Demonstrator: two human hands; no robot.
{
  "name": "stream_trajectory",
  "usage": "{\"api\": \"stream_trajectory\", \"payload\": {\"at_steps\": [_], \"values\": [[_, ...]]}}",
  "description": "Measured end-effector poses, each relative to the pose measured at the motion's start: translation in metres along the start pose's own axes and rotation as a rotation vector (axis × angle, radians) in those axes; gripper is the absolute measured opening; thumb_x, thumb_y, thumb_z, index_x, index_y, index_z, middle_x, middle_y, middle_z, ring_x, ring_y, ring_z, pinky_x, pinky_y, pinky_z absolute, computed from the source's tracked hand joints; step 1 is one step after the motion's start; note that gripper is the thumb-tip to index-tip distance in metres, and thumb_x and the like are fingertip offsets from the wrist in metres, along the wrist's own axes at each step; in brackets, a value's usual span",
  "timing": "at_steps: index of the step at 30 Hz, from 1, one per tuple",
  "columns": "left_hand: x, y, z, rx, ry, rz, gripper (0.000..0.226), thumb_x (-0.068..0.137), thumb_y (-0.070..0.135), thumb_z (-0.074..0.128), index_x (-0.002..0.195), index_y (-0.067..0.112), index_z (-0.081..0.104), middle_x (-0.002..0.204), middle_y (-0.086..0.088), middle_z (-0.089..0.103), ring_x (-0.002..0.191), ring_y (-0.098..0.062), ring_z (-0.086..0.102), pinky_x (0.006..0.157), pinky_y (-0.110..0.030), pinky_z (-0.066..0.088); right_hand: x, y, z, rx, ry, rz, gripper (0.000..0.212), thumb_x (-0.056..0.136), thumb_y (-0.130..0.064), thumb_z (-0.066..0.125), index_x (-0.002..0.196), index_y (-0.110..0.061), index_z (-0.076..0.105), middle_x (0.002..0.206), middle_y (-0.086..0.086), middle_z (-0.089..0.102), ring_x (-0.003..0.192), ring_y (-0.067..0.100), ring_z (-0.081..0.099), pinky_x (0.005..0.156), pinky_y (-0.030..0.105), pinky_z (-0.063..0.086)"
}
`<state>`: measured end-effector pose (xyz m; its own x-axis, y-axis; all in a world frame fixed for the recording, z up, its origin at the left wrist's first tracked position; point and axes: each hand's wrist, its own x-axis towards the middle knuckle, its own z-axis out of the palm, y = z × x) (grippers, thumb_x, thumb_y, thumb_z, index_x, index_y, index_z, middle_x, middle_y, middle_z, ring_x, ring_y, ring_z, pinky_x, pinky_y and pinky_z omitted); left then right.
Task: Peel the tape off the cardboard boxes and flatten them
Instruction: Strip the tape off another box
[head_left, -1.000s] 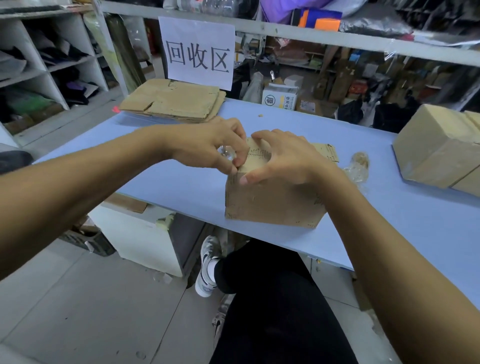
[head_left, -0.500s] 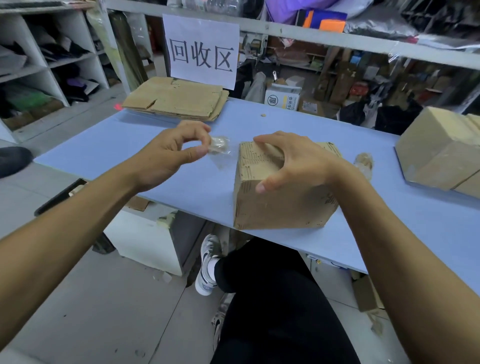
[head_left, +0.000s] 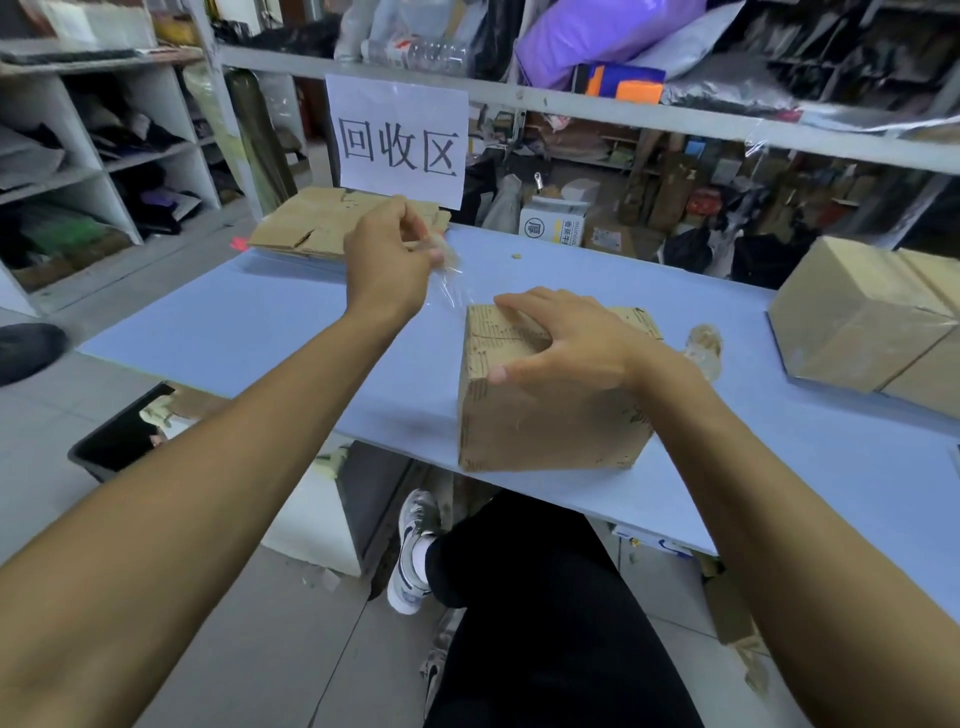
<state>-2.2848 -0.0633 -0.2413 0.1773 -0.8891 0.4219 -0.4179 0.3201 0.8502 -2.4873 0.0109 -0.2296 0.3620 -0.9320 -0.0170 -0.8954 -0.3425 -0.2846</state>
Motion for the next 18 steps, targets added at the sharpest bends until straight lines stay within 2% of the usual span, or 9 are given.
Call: {"api": "stream_trajectory", "payload": {"at_steps": [1, 2, 5, 6, 8, 11, 12, 14, 18], "values": [[0.001, 0.002, 0.004, 0.021, 0.013, 0.015, 0.017, 0.081, -0.004, 0.073, 0.083, 0.007, 0.060, 0.082, 0.007, 0.065, 0.082, 0.010, 0.065, 0.072, -0.016, 0.055, 0.000, 0.000, 0.000, 0.006, 0.010, -0.002, 0.088, 0.083, -0.068, 0.061, 0.155, -0.026, 0.033, 0.152, -0.004, 0.042, 0.137, 0.021, 0.037, 0.108, 0.036, 0.024], [0.001, 0.005, 0.006, 0.054, 0.052, 0.019, 0.015, 0.082, -0.005, 0.071, 0.084, 0.006, 0.061, 0.080, 0.009, 0.062, 0.079, 0.008, 0.063, 0.067, -0.013, 0.052, 0.000, 0.000, 0.000, 0.011, 0.017, -0.006, 0.086, 0.084, -0.068, 0.062, 0.154, -0.026, 0.034, 0.151, -0.003, 0.044, 0.136, 0.022, 0.038, 0.107, 0.036, 0.025], [0.014, 0.002, -0.010, 0.132, 0.257, -0.040, 0.015, 0.084, -0.001, 0.059, 0.083, 0.014, 0.056, 0.083, 0.005, 0.059, 0.088, -0.016, 0.060, 0.064, -0.021, 0.047, -0.002, -0.001, 0.000, 0.009, 0.006, -0.040, 0.084, 0.083, -0.069, 0.061, 0.151, -0.026, 0.038, 0.146, -0.003, 0.048, 0.131, 0.022, 0.042, 0.104, 0.037, 0.029], [0.023, 0.004, -0.021, 0.153, 0.305, -0.046, 0.015, 0.084, 0.001, 0.057, 0.085, 0.016, 0.055, 0.085, 0.004, 0.059, 0.089, -0.017, 0.059, 0.066, -0.022, 0.046, -0.001, 0.000, 0.001, -0.002, 0.000, -0.045, 0.084, 0.083, -0.070, 0.061, 0.151, -0.026, 0.038, 0.146, -0.003, 0.048, 0.131, 0.022, 0.042, 0.106, 0.038, 0.030], [0.038, 0.014, -0.044, 0.179, 0.303, -0.034, 0.014, 0.083, 0.006, 0.059, 0.087, 0.018, 0.054, 0.083, 0.007, 0.057, 0.081, -0.008, 0.056, 0.067, -0.018, 0.046, 0.002, 0.001, 0.002, 0.003, 0.002, -0.042, 0.087, 0.082, -0.074, 0.056, 0.152, -0.026, 0.038, 0.149, -0.003, 0.047, 0.135, 0.022, 0.042, 0.110, 0.040, 0.031], [0.026, 0.033, -0.048, 0.019, 0.072, 0.004, 0.018, 0.082, 0.009, 0.069, 0.084, 0.019, 0.054, 0.083, 0.002, 0.062, 0.078, -0.017, 0.064, 0.067, -0.029, 0.059, 0.004, 0.003, 0.003, 0.263, 0.085, 0.005, 0.088, 0.078, -0.078, 0.051, 0.153, -0.033, 0.038, 0.152, -0.009, 0.048, 0.137, 0.014, 0.044, 0.113, 0.038, 0.034], [0.013, 0.038, -0.040, -0.028, -0.019, -0.001, 0.019, 0.082, 0.010, 0.070, 0.083, 0.019, 0.054, 0.085, -0.002, 0.064, 0.079, -0.020, 0.066, 0.066, -0.032, 0.060, 0.004, 0.005, 0.005, 0.369, 0.143, 0.008, 0.083, 0.081, -0.073, 0.058, 0.153, -0.035, 0.038, 0.149, -0.010, 0.050, 0.134, 0.010, 0.047, 0.109, 0.032, 0.038], [-0.011, 0.046, -0.021, -0.080, -0.174, -0.006, 0.022, 0.083, 0.012, 0.073, 0.088, 0.017, 0.053, 0.092, -0.008, 0.068, 0.082, -0.022, 0.067, 0.062, -0.027, 0.057, 0.003, 0.008, 0.007, 0.442, 0.259, -0.008, 0.077, 0.088, -0.058, 0.067, 0.154, -0.040, 0.033, 0.144, -0.011, 0.052, 0.125, 0.008, 0.052, 0.096, 0.021, 0.040], [-0.037, 0.067, 0.009, -0.088, -0.385, 0.008, 0.023, 0.089, 0.012, 0.068, 0.104, 0.015, 0.050, 0.112, -0.008, 0.064, 0.098, -0.024, 0.067, 0.073, -0.033, 0.056, 0.001, 0.012, 0.012, 0.373, 0.486, -0.060, 0.073, 0.096, -0.048, 0.063, 0.157, -0.042, 0.023, 0.135, -0.010, 0.058, 0.108, 0.007, 0.058, 0.096, 0.031, 0.046]]}}
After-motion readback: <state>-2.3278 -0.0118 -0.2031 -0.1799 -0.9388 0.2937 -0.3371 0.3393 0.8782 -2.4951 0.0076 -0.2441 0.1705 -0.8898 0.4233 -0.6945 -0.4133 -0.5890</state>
